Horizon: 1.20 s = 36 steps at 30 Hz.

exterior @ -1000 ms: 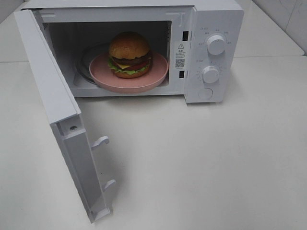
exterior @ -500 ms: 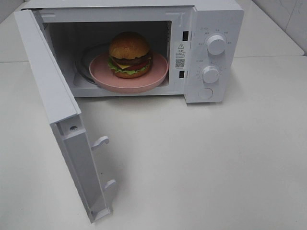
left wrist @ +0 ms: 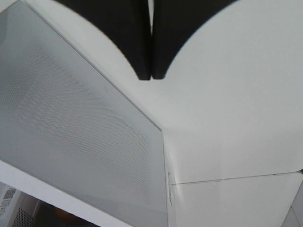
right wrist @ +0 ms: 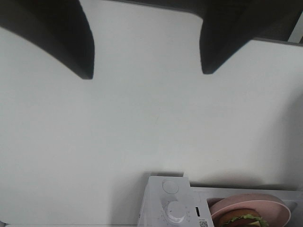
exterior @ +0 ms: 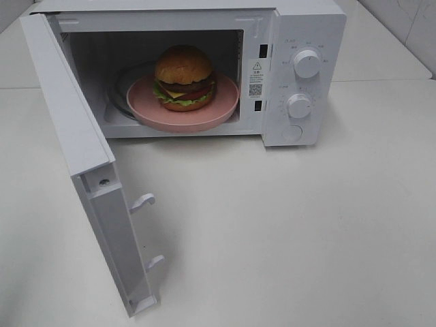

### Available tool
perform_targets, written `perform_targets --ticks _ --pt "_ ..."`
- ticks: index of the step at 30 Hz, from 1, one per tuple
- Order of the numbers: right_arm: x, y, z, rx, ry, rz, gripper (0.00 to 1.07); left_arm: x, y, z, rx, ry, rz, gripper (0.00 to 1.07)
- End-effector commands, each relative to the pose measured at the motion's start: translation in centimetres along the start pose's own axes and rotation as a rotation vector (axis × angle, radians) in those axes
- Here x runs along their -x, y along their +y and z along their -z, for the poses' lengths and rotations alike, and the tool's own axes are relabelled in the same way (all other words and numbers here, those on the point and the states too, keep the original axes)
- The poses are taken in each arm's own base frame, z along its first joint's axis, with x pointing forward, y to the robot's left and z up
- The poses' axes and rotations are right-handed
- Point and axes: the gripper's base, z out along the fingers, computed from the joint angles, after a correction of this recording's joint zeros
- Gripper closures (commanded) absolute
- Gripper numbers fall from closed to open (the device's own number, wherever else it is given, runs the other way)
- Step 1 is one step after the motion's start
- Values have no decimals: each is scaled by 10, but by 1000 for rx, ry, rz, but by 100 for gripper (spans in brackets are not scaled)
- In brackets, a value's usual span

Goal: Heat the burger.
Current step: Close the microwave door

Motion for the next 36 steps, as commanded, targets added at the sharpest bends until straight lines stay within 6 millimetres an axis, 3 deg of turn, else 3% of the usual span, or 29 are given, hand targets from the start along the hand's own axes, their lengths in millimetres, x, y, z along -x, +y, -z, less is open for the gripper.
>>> perform_targets --ticks 1,4,5,6,7,9,12,15,17,18,29,36 --pt "-3 1 2 1 -25 8 47 11 3 -11 -6 -23 -23 106" --pt "-3 1 2 1 -29 8 47 21 8 -36 -25 -9 -25 106" --pt "-3 1 2 1 -29 8 47 21 8 -36 -25 -9 -25 106" --pt "-2 0 2 0 -37 9 47 24 10 -50 -39 19 -23 106" --pt "-2 0 2 0 -37 9 47 24 10 -50 -39 19 -23 106" --pt "-1 0 1 -1 -47 9 47 26 15 -79 -72 67 -23 106" --pt "0 0 1 -2 -65 9 47 26 15 -86 -84 82 -27 106" --pt "0 -1 -8 -9 -87 11 47 21 19 -115 -122 149 -52 106" --pt "0 -1 -7 -9 -89 11 47 20 20 -121 -132 166 -53 106" --pt "0 -1 -7 -9 -89 11 47 16 22 -139 -156 206 -48 106" --pt "0 -1 -7 -9 -89 11 47 2 24 -178 -205 257 -64 106" --pt "0 -1 -7 -9 -89 11 47 -1 2 -203 -234 273 -178 106"
